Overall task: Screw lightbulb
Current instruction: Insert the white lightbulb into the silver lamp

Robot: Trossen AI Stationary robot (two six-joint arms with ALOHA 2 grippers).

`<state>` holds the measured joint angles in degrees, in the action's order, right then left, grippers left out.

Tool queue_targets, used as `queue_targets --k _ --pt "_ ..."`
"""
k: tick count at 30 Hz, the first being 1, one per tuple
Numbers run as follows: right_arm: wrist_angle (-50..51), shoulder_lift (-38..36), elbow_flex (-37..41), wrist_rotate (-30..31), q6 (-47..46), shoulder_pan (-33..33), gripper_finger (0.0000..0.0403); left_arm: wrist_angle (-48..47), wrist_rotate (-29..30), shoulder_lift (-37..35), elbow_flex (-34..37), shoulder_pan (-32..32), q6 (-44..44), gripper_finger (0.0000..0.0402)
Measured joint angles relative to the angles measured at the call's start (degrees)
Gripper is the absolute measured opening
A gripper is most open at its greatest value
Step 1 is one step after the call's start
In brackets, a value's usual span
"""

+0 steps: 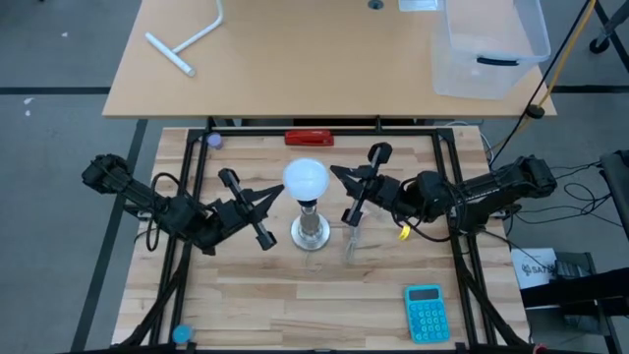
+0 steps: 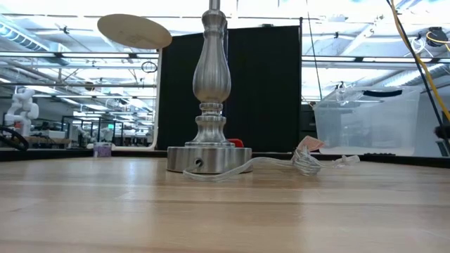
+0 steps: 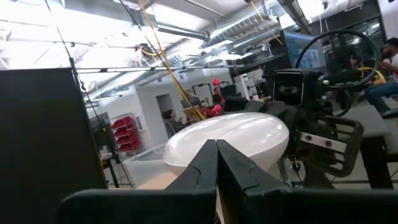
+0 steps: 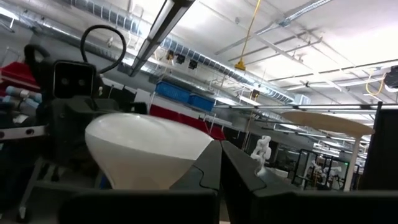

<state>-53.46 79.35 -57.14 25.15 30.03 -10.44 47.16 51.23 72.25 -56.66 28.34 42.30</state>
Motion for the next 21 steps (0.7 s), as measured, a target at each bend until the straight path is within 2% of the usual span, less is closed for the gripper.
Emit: queue_targets --k 21 --pt "2.7 0.0 0.0 -1.1 0.7 -0.1 0.0 -0.5 3.1 0.0 0.0 -0.3 -0.2 0.0"
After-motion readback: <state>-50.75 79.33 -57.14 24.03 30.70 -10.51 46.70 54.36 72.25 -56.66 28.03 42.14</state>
